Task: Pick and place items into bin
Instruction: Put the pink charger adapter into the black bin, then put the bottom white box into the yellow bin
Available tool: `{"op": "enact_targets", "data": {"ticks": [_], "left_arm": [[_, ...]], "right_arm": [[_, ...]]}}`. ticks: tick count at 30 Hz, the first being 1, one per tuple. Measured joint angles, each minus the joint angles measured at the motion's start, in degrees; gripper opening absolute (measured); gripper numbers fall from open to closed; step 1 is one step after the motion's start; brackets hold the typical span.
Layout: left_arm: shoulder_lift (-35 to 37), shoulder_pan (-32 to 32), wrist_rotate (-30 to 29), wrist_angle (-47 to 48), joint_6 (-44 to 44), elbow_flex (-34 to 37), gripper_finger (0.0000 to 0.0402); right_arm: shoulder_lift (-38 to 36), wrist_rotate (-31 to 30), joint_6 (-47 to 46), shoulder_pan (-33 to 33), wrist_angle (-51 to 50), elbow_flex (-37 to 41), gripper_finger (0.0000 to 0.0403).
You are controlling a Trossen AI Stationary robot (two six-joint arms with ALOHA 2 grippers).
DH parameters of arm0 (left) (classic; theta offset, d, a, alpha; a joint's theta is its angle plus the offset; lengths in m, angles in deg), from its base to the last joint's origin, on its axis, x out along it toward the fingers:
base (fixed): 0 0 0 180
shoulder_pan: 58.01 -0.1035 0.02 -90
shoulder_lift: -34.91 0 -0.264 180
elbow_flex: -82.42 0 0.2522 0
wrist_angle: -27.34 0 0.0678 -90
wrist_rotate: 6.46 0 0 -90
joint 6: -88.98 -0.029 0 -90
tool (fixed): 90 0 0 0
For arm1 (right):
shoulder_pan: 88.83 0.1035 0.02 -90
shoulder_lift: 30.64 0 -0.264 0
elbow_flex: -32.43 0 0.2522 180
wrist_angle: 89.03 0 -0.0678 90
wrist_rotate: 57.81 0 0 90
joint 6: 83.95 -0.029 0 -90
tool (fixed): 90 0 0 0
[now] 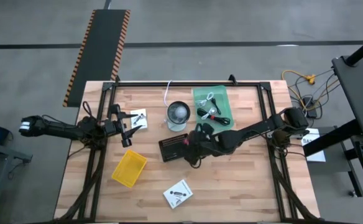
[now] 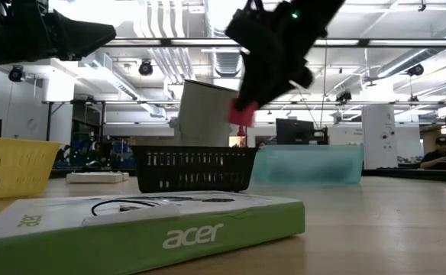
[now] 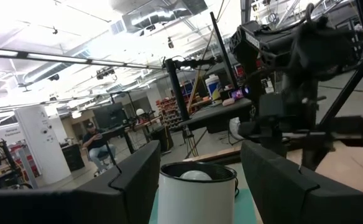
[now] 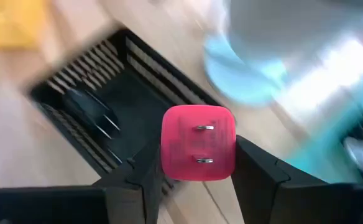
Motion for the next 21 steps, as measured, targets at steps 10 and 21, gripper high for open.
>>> {"op": "enact_targets", "data": {"ticks": [10, 21], "left_arm": [[0.00, -0.01, 0.00, 0.01, 0.00, 0.00, 0.0208], [0.00, -0.01, 0.00, 0.01, 0.00, 0.00, 0.0208]], "right_arm": [[0.37, 1.27, 14.63, -0.02, 14.32, 2.01, 0.0203], [0.37, 12.40, 20.09, 0.14, 14.39, 1.80, 0.0269]]}}
